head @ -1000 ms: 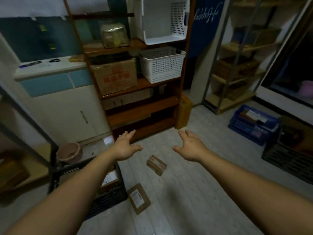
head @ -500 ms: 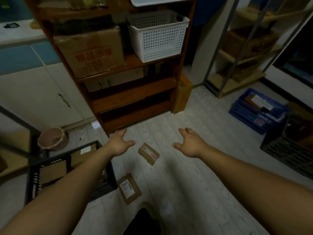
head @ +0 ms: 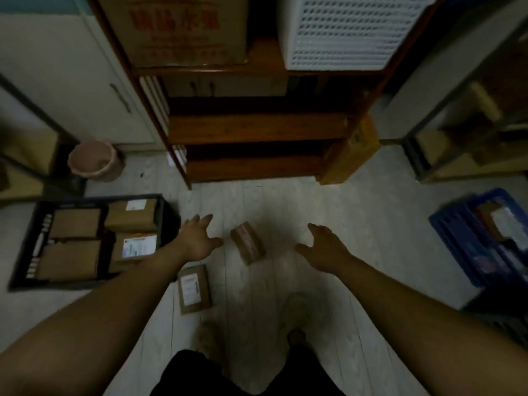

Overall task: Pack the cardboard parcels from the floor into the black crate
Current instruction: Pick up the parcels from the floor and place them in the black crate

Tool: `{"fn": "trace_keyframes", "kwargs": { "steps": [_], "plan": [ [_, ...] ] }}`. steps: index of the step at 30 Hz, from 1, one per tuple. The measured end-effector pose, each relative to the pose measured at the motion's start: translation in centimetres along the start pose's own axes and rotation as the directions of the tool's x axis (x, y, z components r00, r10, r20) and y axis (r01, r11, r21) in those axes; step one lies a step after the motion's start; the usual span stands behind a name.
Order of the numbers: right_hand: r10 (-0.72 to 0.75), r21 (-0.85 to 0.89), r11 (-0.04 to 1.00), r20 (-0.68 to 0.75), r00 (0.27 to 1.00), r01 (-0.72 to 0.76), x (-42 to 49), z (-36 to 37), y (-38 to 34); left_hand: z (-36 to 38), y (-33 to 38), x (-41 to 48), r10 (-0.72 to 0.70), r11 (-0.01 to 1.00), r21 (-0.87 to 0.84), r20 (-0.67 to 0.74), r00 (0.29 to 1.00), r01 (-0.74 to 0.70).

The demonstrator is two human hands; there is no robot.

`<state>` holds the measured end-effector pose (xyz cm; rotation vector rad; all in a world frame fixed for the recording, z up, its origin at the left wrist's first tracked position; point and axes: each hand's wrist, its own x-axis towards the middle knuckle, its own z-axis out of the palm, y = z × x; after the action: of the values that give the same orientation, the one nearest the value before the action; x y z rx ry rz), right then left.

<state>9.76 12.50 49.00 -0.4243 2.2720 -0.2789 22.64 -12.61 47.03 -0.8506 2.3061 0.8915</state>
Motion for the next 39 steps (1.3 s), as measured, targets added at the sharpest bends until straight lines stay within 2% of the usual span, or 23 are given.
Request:
{"fn": "trace_keyframes", "kwargs": {
  "steps": [3, 10, 14, 19, 22, 24, 28, 31, 34, 39],
  "plan": [
    [-0.028, 0.019, 0.999, 0.063, 0.998, 0.027, 6.1, 1.2, 1.1, 3.2, -0.7, 3.2, -0.087, 0.993, -0.082, -0.039, 0.996, 0.083],
    [-0.078, 0.073, 0.995, 0.165, 0.983, 0.067, 21.3, 9.4, 4.5, 15.1, -5.1, 15.1, -0.269, 0.905, -0.332, 0.034, 0.963, 0.265],
    [-0.122, 0.112, 0.988, 0.165, 0.979, 0.105, 31.1, 16.7, 6.2, 22.9, -9.1, 24.7, -0.271, 0.904, -0.329, 0.048, 0.961, 0.272],
    [-0.088, 0.164, 0.985, 0.178, 0.980, 0.059, 41.9, 25.9, 8.7, 30.4, -12.2, 34.7, -0.259, 0.868, -0.423, 0.059, 0.964, 0.259],
    [-0.106, 0.187, 0.980, 0.165, 0.981, 0.075, 46.9, 30.5, 9.8, 33.7, -14.0, 39.3, -0.262, 0.803, -0.538, 0.070, 0.963, 0.257],
    [-0.114, 0.218, 0.973, 0.188, 0.976, 0.071, 49.5, 33.0, 10.3, 35.5, -15.2, 41.8, -0.277, 0.712, -0.650, 0.087, 0.957, 0.265],
    [-0.103, 0.333, 0.943, 0.247, 0.963, 0.016, 51.6, 35.6, 11.0, 38.1, -15.5, 44.2, -0.245, 0.551, -0.789, 0.159, 0.956, 0.272],
    [-0.089, 0.375, 0.927, 0.152, 0.984, 0.026, 50.3, 34.9, 10.7, 37.7, -14.5, 43.6, -0.197, 0.484, -0.846, 0.143, 0.970, 0.223],
    [-0.076, 0.416, 0.908, 0.052, 0.996, 0.048, 47.4, 32.0, 9.4, 34.6, -12.9, 41.3, -0.157, 0.506, -0.853, 0.056, 0.986, 0.129],
    [-0.135, 0.494, 0.858, -0.046, 0.990, 0.140, 38.7, 24.5, 4.6, 26.2, -9.7, 33.3, -0.059, 0.618, -0.786, -0.075, 0.995, -0.023]
  ]
}}
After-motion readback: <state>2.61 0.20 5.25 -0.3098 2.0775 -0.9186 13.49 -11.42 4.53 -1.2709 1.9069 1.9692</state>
